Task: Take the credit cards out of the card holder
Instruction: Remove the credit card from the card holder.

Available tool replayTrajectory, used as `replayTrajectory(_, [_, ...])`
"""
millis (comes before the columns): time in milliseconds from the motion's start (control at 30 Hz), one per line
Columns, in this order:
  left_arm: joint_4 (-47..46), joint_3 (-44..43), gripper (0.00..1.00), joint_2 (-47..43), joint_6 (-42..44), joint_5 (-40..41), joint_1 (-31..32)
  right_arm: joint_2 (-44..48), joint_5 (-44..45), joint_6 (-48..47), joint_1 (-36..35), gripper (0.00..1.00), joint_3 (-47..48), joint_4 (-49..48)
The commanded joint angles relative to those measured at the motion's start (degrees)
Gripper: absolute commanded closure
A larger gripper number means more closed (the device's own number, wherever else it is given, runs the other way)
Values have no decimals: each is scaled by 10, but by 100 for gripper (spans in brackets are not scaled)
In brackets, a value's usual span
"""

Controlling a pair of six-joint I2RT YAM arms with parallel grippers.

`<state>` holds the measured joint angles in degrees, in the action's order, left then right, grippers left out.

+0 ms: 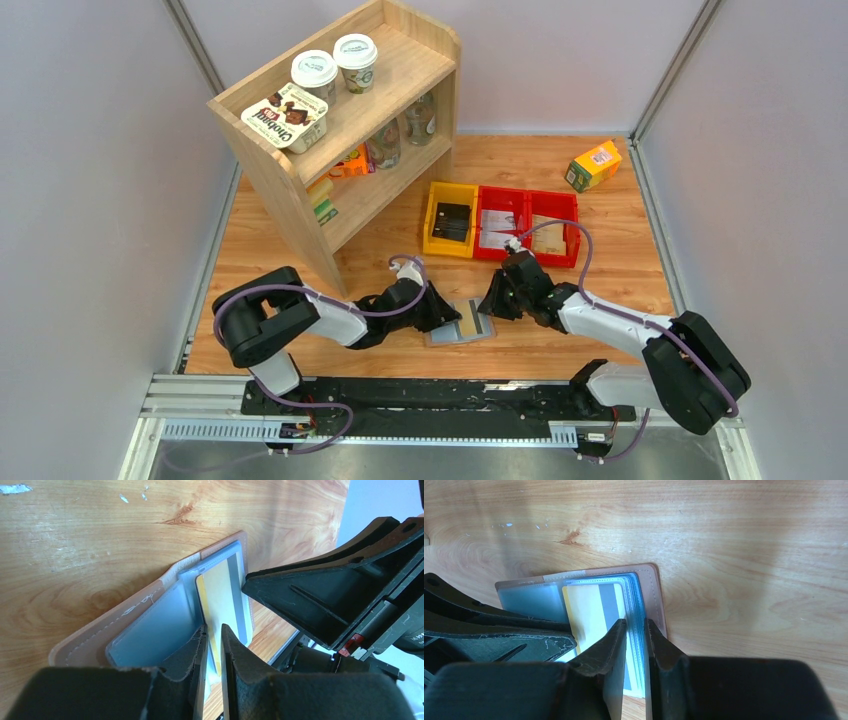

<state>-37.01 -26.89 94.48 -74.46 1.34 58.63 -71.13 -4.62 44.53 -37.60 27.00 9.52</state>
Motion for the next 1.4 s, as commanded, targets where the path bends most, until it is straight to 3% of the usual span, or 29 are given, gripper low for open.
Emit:
replayTrajectory(0, [-83,-4,77,11,-22,0,1,-16,-33,0,-5,82,-7,-17])
replayTrajectory(133, [-105,6,82,12,-31,5,1,-21,-35,0,-5,82,-8,-18])
replayTrajectory(333, [-108,25,100,3,-35,15,2,-21,-29,1,-5,82,-7,-15])
replayTrajectory(833, [0,76,100,-35,-87,24,1,11,-11,-1,-5,83,-5,-4])
replayTrajectory(1100, [3,62,100,-32,-68,17,1,86,-31,-27,-5,77,2,-23])
replayTrajectory(1367, [-26,72,98,-32,-65,17,1,15,-109,-36,-5,78,16,-64])
